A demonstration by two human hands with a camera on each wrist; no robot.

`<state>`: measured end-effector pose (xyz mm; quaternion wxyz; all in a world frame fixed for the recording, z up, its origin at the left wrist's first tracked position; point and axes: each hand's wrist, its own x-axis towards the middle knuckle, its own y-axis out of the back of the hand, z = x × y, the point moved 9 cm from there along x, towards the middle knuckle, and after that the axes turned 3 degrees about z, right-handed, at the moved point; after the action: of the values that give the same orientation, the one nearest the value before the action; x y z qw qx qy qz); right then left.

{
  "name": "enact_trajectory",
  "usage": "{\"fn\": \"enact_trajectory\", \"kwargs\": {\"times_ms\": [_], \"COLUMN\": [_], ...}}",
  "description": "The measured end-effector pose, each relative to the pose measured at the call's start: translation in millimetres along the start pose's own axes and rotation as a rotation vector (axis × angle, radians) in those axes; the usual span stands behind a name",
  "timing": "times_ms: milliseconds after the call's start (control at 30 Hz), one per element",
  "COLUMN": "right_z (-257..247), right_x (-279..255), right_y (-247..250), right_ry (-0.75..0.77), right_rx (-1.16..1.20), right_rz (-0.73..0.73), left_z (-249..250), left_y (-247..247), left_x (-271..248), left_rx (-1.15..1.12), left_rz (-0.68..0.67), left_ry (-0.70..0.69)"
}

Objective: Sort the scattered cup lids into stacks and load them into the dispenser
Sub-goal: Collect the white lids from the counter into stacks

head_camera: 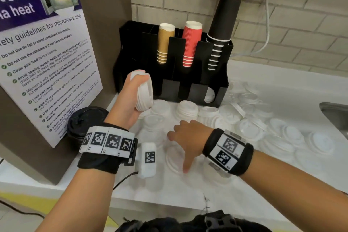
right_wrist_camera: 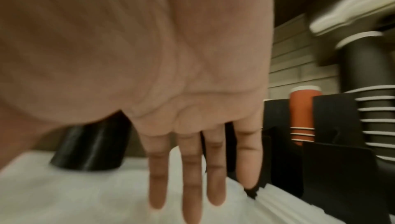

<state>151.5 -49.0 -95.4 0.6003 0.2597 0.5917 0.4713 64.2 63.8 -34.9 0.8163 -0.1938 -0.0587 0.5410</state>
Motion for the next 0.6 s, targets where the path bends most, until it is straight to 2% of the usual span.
{"fn": "enact_trajectory", "kwargs": {"times_ms": [67, 167, 267, 367, 467, 600], "right_z": [-2.0, -3.1, -6.4, 2.8, 32.8, 70.7], "right_x": [0.5, 2.1, 2.6, -0.9, -13.6, -37.7], "right_y": [-5.8, -7.6, -9.9, -1.2, 33.0, 83.9], "right_ry": [-0.013, -0.011, 0.014, 0.012, -0.008, 0.037], "right_rx": [-0.096, -0.102, -0.011, 0.191, 0.498, 0.930], "right_rz": [0.016, 0.049, 0.057, 0.103, 0.267, 0.602], "left_z": [-0.6, -0.9, 0.4, 0.9, -0.2, -4.7], "left_y": [-0.6, -1.9, -0.7, -0.2, -1.9, -11.6], "left_x": [-1.4, -3.9, -4.8, -5.1, -6.2, -9.3], "left_rx": [0.010, 0.014, 0.014, 0.009, -0.012, -0.032], "left_rz": [-0.013, -0.024, -0.016, -0.012, -0.026, -0.059], "left_ry": [0.010, 0.019, 0.009, 0.011, 0.031, 0.056]}}
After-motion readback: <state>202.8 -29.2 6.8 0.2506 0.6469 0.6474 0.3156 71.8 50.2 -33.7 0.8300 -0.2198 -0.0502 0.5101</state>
